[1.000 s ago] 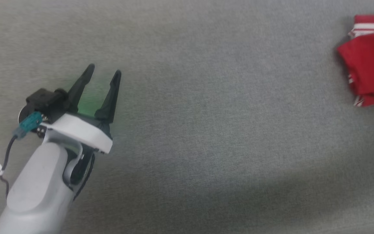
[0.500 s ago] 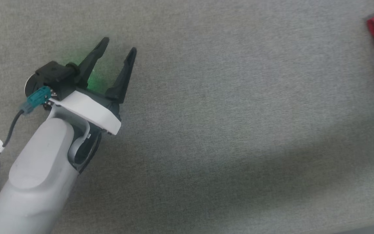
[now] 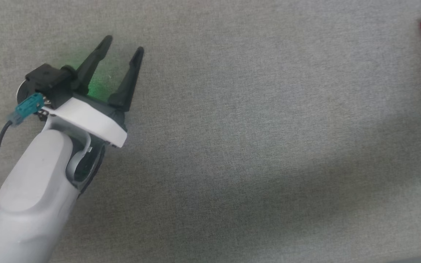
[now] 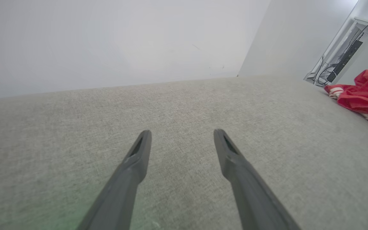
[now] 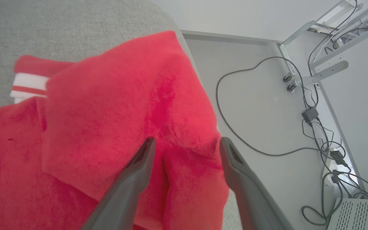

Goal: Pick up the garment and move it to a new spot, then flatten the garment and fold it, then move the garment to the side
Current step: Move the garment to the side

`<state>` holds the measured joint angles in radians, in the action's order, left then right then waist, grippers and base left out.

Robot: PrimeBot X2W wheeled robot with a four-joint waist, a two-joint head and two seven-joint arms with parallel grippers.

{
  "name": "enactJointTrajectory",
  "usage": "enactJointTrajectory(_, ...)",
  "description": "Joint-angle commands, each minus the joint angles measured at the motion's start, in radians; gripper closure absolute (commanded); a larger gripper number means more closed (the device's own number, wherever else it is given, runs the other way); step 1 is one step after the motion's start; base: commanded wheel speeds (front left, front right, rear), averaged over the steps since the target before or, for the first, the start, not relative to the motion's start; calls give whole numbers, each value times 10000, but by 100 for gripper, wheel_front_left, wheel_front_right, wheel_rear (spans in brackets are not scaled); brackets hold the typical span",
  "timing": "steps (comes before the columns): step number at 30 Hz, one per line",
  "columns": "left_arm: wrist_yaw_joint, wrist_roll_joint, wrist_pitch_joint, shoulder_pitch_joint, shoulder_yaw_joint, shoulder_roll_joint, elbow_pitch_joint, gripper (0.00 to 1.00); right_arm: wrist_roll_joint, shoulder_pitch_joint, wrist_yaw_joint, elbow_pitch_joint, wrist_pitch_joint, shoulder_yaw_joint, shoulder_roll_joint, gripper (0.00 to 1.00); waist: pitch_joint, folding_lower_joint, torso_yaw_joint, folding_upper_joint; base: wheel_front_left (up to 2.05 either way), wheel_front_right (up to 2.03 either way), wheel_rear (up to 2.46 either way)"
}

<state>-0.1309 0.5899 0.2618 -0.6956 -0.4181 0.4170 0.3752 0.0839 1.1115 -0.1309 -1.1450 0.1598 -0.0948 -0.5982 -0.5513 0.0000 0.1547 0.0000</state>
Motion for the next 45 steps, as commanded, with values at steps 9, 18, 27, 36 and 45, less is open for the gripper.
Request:
enactJointTrajectory(9, 16, 40, 32, 691, 356, 117, -171, 0, 111, 282, 3, -115, -422, 160, 373, 0, 723, 0, 0, 0, 0, 0, 0)
enactJointTrajectory(18, 16, 124, 33, 1435, 829, 1, -264, 0, 913, -160, 3, 73, -841, 722, 817, 0, 1655, 0, -284, 0, 0, 0, 0)
enactJointTrajectory(27, 16, 322, 32, 2416, 1495, -22, -88, 0, 2123, -952, 3, 776, -1329, 1636, 1267, 0, 2769, 0, -633, 0, 0, 0, 0)
enactJointTrajectory(36, 16, 437, 34, 3736, 2230, 49, 112, 0, 3678, -2708, 2, 2110, -2164, 2816, 1472, 0, 4072, 0, -1140, 0, 0, 0, 0)
enactJointTrajectory(45, 15, 75, 34, 5198, 3631, -53, 28, 0, 4763, -4829, 3, 3361, -3345, 3372, 1632, 0, 5080, 0, -1548, 0, 0, 0, 0)
